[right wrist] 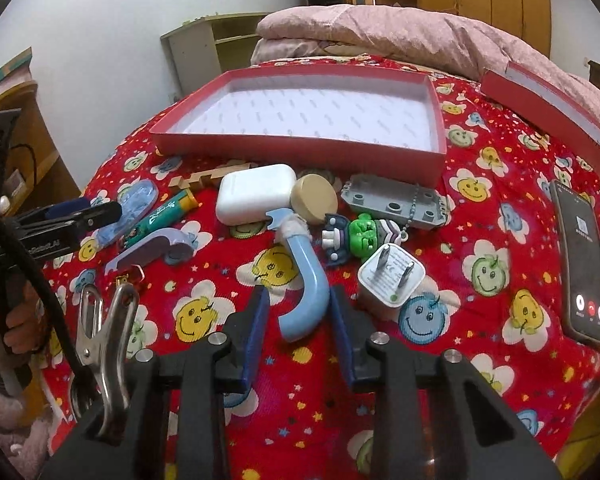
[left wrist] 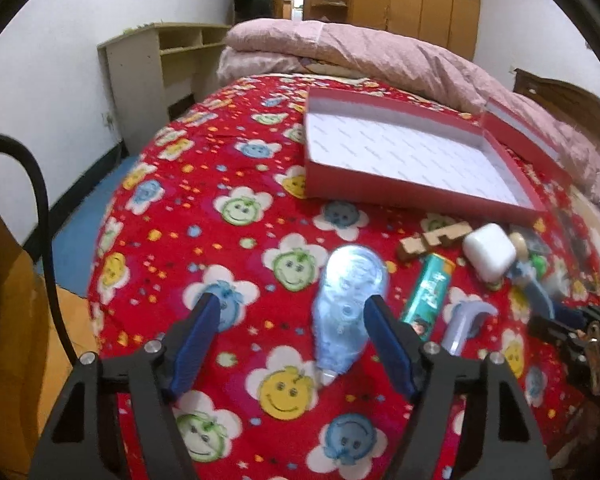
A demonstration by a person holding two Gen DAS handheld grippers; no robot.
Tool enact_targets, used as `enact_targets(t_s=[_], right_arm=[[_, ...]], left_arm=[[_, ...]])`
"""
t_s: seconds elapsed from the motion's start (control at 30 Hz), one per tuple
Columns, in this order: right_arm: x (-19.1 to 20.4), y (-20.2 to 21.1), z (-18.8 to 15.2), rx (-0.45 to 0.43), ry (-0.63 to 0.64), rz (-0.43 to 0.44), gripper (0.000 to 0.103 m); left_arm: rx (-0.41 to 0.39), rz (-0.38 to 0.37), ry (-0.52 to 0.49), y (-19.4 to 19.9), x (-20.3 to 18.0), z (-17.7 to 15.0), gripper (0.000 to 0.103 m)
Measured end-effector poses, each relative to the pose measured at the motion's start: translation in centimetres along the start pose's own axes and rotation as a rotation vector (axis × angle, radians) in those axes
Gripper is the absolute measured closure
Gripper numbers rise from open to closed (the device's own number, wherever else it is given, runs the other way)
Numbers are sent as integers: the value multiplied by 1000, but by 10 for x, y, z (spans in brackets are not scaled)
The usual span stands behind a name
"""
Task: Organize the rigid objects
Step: 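Grasp the blue correction tape with the left tool while the right tool grasps the blue curved hook, then carry the tape with the left tool while the right tool carries the hook into the tray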
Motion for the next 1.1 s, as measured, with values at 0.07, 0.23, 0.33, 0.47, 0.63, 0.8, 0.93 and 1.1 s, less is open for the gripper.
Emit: enact_targets(t_s=[0.07,0.23,0.33,0.47,0.63,0.8,0.93,1.1], right_arm=[[1,0,0,-1,2,-2,71],[1,-1,2,-1,8,0,71],[3,-3,5,-3,19,-4,71],[5,-6,6,-17,36,-11,71],[4,-6,6,-31,39,-29,78],[1,-4,5,-27,17,-28,82],[1,2,5,-31,14,-20,83],[2,14,6,-52,12,-21,83]], left_arm=[[12,-23,-1,-3,-5,-2,24],[29,61,-63,-15,-12,-5,25],[18,52,-38,-18,-10,-2,28],[7,45,-47,-20,-10,0,32],[-1,11,-73,-18,-20,-1,62],[9,-2,-66,-16,-22,-1,62],[8,-42,-32,-6,-21,0,62],[-25,-56,-51,12,-31,7,62]])
Point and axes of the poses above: each gripper's, at about its wrist camera, not at the fingertips, and y roughly against the way its jaws point, x to its left, z to its top, the point moved 6 cm from there along -y, roughly the way its jaws point, and after that the axes turned 12 degrees about -z, right-handed, at the moved point
